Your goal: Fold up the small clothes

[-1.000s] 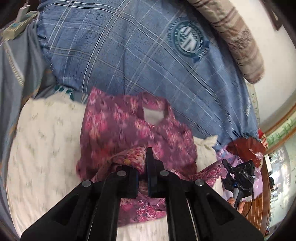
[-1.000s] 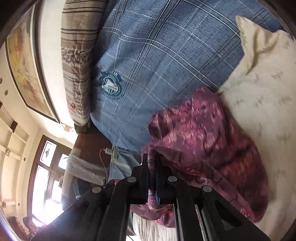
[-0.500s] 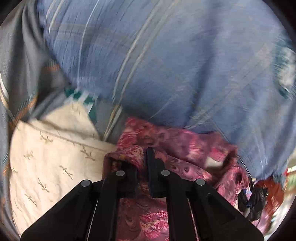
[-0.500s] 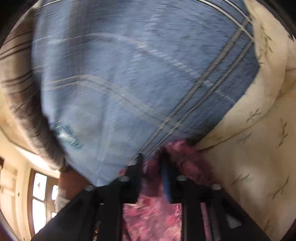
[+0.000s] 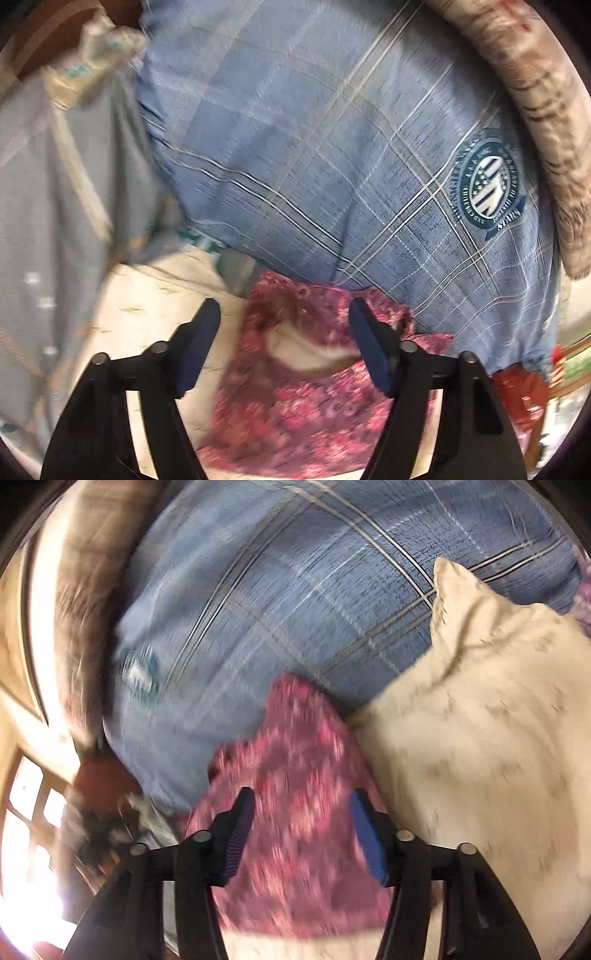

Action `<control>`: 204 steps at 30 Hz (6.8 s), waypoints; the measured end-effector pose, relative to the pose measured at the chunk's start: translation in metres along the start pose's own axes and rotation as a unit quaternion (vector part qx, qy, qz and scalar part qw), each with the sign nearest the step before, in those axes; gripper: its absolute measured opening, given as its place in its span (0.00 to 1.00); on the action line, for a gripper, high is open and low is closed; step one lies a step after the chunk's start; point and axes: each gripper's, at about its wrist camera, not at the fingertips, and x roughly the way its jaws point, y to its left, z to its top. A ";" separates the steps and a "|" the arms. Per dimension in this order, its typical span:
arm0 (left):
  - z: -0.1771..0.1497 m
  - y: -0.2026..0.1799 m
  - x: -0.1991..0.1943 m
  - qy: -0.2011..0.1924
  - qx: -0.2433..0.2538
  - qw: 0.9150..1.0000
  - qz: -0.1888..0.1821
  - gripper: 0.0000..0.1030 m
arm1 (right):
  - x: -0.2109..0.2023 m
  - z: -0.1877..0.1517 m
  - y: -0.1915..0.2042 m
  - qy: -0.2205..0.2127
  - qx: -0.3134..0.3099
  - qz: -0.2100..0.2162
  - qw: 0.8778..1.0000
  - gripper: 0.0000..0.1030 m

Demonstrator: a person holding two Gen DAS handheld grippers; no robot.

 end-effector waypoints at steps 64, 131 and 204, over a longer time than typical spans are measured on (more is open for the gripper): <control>-0.219 0.064 0.053 0.101 -0.107 0.983 -0.106 0.35 | 0.000 -0.126 -0.029 -0.015 0.095 0.038 0.995 0.63; -0.152 0.003 0.042 0.183 0.143 0.971 0.064 0.58 | 0.009 -0.067 0.020 0.057 -0.144 -0.155 0.976 0.57; -0.319 0.135 -0.050 0.153 -0.145 0.963 -0.166 0.63 | -0.125 -0.201 -0.011 0.095 -0.026 -0.043 0.994 0.66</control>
